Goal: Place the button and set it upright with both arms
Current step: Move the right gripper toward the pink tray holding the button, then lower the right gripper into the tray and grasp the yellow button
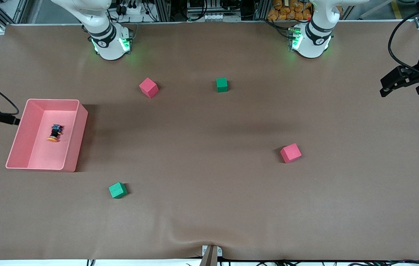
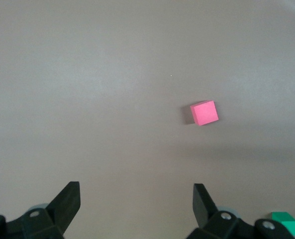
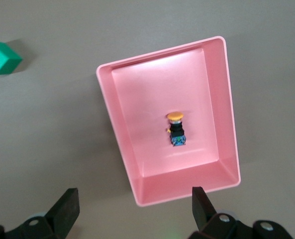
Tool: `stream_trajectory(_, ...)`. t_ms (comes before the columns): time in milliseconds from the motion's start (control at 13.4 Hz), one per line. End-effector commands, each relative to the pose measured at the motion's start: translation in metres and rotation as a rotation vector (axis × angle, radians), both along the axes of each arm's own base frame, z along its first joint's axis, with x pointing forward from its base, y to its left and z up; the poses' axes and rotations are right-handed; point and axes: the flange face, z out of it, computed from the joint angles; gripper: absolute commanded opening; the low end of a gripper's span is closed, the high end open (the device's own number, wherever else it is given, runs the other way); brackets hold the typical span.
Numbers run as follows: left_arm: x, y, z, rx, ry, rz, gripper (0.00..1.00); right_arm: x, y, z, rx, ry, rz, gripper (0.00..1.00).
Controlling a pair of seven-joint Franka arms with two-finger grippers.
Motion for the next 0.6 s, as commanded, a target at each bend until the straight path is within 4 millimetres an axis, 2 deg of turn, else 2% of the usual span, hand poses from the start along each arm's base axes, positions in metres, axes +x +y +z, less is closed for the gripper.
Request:
stream_trajectory(0,-0.004,-0.001,0.006,0.004,-0.005,0.004,1.00,0.003,-0.008,-0.032,-0.033,0.000,0.009,1.00)
stream_trajectory(224,-0.003,-0.003,0.007,0.002,-0.009,0.002,1.00,-0.001,-0.032,-0.085,-0.039,-0.020,0.046,1.00)
stream_trajectory(373,-0.003,-0.003,0.009,0.001,-0.015,0.002,1.00,0.000,-0.044,-0.126,-0.027,-0.026,0.115,1.00)
stream_trajectory(522,-0.005,-0.005,0.012,-0.005,-0.019,-0.002,1.00,-0.007,-0.057,-0.170,-0.010,-0.003,0.146,1.00)
